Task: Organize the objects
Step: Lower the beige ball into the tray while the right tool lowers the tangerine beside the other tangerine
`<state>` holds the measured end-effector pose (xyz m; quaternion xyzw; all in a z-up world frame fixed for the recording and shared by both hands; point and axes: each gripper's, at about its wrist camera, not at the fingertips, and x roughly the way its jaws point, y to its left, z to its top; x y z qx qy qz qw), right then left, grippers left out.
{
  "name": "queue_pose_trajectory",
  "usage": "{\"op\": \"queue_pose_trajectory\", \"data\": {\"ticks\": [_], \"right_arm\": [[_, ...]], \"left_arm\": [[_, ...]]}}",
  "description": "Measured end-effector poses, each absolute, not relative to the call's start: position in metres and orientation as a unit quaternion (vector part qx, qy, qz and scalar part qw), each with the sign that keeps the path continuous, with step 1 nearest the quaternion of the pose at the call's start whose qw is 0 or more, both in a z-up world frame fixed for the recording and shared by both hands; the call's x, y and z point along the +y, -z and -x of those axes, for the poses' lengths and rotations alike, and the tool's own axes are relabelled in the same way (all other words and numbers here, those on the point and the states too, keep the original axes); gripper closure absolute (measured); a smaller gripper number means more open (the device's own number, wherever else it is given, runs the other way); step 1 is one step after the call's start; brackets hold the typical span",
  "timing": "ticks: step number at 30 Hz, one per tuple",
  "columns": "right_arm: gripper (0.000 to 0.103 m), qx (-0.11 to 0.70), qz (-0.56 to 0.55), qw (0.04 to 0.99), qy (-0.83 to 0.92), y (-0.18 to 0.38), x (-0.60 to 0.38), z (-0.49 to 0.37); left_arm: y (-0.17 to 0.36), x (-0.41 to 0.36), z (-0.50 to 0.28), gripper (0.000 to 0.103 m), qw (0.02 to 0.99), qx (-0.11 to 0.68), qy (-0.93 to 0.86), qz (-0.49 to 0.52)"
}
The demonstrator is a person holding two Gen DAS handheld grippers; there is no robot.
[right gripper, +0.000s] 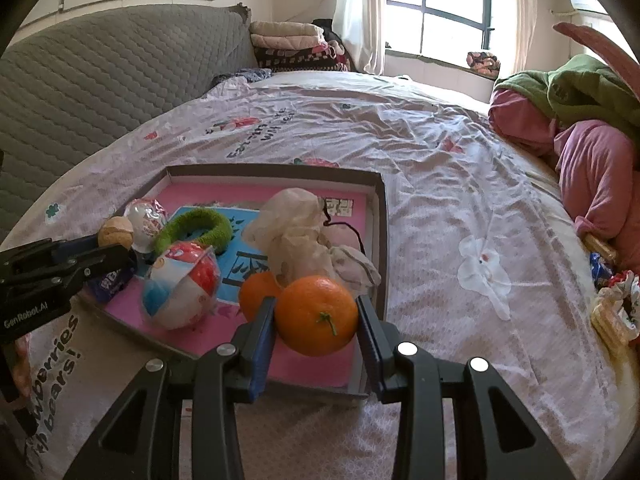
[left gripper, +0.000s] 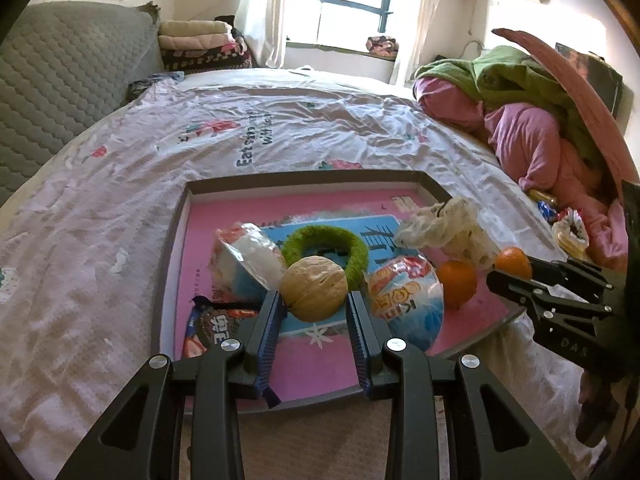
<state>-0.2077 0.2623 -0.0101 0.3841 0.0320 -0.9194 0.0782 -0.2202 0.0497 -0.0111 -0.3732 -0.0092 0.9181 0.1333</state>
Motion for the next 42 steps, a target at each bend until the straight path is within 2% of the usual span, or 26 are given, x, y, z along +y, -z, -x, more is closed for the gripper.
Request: {"op": "queue_pose_trajectory", "data": {"ticks": [42], "right_arm": [[0.063,0.064,-0.407,0.08,0.908,0.034,0.25,0.221]], "left_arm": [[0.042,0.059,0.226,0.069,0.134,0.002,-0.902,0.411]]}}
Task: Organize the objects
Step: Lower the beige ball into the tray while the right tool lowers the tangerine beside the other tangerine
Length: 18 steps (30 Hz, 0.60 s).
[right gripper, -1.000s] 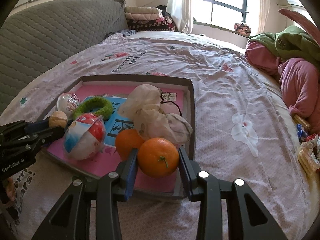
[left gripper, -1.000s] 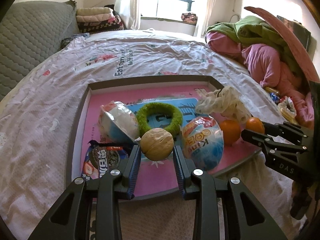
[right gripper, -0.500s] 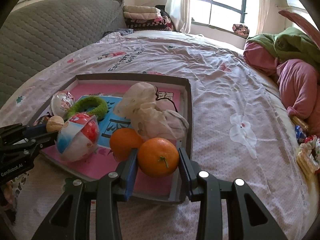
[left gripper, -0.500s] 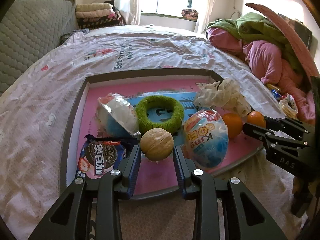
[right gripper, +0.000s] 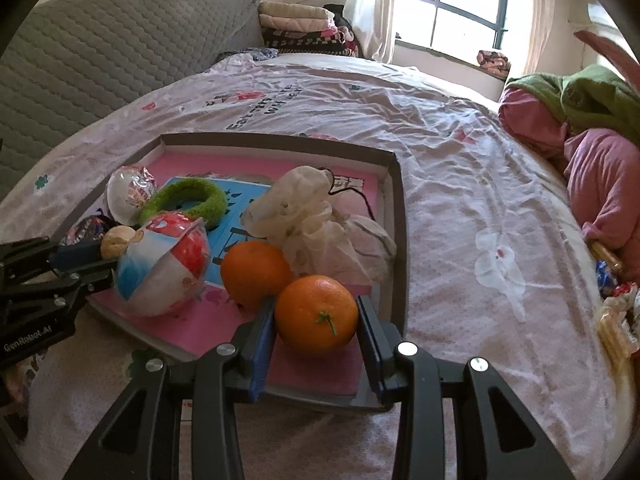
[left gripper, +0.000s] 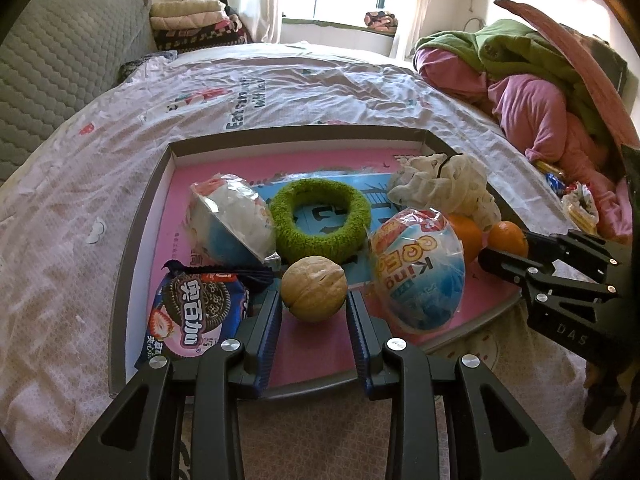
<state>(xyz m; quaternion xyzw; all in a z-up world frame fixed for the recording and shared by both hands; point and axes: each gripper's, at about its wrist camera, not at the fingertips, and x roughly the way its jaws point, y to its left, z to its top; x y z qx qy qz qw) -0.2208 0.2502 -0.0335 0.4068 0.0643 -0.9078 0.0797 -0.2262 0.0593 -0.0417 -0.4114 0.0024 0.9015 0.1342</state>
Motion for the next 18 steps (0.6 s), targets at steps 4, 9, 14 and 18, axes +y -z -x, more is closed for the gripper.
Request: {"op": "queue_pose_trajectory", "data": {"ticks": [4,9,14,18], "right_arm": [[0.063,0.064,-0.408,0.084,0.907,0.034,0.249,0.2217],[0.063,0.058,-0.41,0.085,0.906,0.0347,0.2493,0.2217],[0.063,0.054,-0.416,0.086,0.904,0.0351,0.251,0.2233],[0.062,0.052,-0.426,0.087,0.899,0.0341,0.2511,0.2256]], "left_arm": [[0.0425,0.0593,0.2266,0.069,0.134,0.002,-0.901,0.413],[0.0444,0.059,0.2271,0.069,0.132,0.002,-0.899,0.417],[0.044,0.058,0.2274,0.069,0.131,0.002,-0.899,0.419],[0.0434,0.0578,0.2274,0.069,0.129,0.001,-0.898,0.421]]}}
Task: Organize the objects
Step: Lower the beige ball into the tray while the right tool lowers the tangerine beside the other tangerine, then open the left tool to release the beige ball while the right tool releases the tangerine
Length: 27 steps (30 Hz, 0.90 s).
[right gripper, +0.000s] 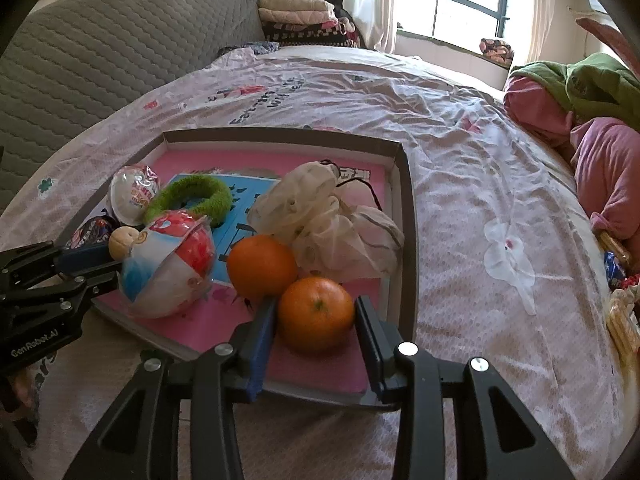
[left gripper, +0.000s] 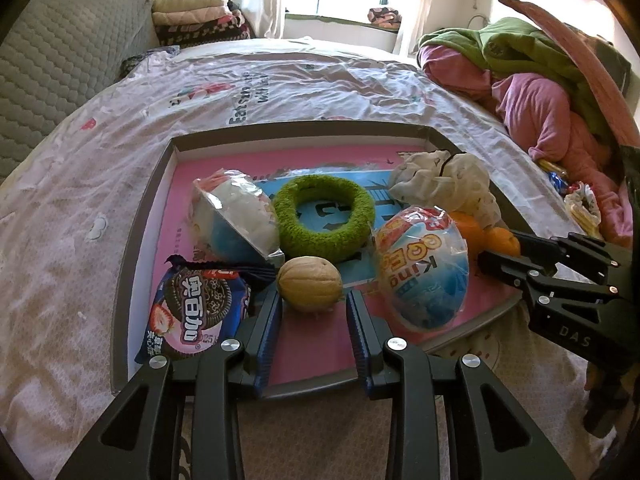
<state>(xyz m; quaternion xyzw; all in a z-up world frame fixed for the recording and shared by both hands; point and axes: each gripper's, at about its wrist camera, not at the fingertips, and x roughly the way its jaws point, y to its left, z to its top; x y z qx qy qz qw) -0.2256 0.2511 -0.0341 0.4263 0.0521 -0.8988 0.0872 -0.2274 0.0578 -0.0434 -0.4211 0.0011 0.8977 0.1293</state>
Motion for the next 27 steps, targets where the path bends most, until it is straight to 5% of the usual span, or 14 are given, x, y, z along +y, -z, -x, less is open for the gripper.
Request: {"op": "queue_pose_trajectory", "data": {"ticks": [9,17,27], "right_arm": [[0.056,0.059,-0.433,0.082,0.896,0.032,0.249,0.224],[0.051,0.058,-0.428,0.077,0.899,0.027,0.249,0.221],[0.043,0.053,-0.417,0.074,0.905,0.019,0.249,0.217]], "left_arm": [[0.042,0.057,0.228,0.068,0.126,-0.006,-0.895,0.428],[0.037,0.063,0.222,0.048,0.131,-0.003,-0.896,0.425],[0.034,0.067,0.22,0.038,0.132,-0.002,-0.896,0.424]]}}
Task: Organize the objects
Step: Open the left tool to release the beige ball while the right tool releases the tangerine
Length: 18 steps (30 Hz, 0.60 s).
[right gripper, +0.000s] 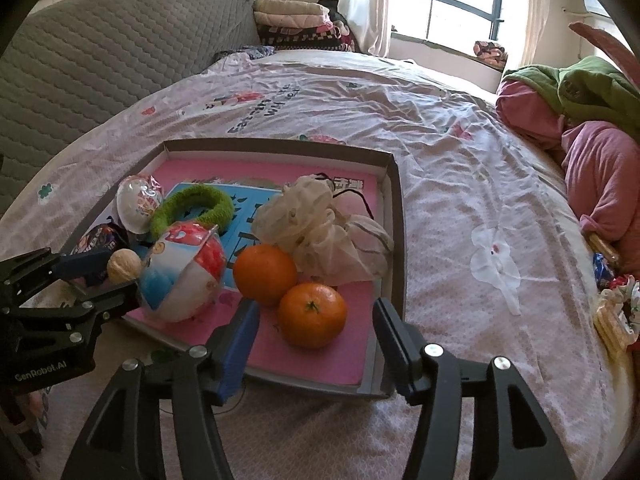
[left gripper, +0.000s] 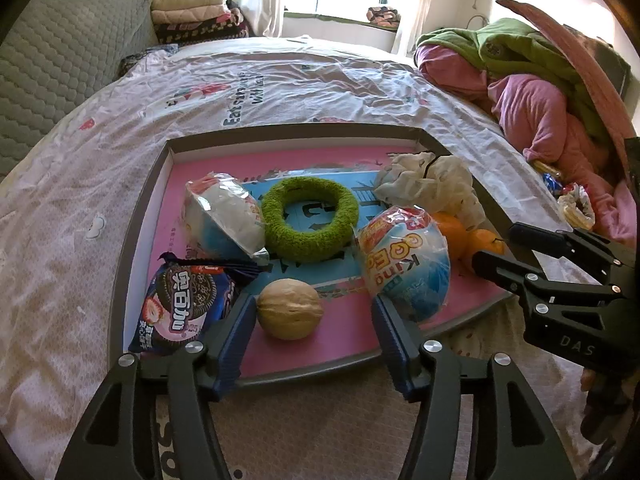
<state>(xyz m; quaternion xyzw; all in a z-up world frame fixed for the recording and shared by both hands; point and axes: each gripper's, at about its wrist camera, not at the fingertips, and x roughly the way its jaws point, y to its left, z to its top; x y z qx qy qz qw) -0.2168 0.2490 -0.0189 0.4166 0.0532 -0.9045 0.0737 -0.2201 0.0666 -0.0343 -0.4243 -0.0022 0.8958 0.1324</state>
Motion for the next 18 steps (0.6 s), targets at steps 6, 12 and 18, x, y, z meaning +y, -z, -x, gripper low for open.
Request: {"op": "queue_pose_trajectory", "data": {"ticks": [6,12,18], "right_arm": [[0.041,0.05,-0.413,0.072,0.906,0.017,0.249,0.215],[0.041,0.047,-0.406,0.073,0.91,0.011,0.247,0.213],[0.036,0.044,-0.395,0.076,0.914,0.005,0.246,0.21]], "left_arm": [[0.025,0.063,0.218,0.028,0.124,-0.009,-0.903,0.411],[0.014,0.058,0.216,0.027,0.119,-0.014,-0.907,0.403],[0.008,0.053,0.215,0.026,0.112,-0.017,-0.912,0.394]]}}
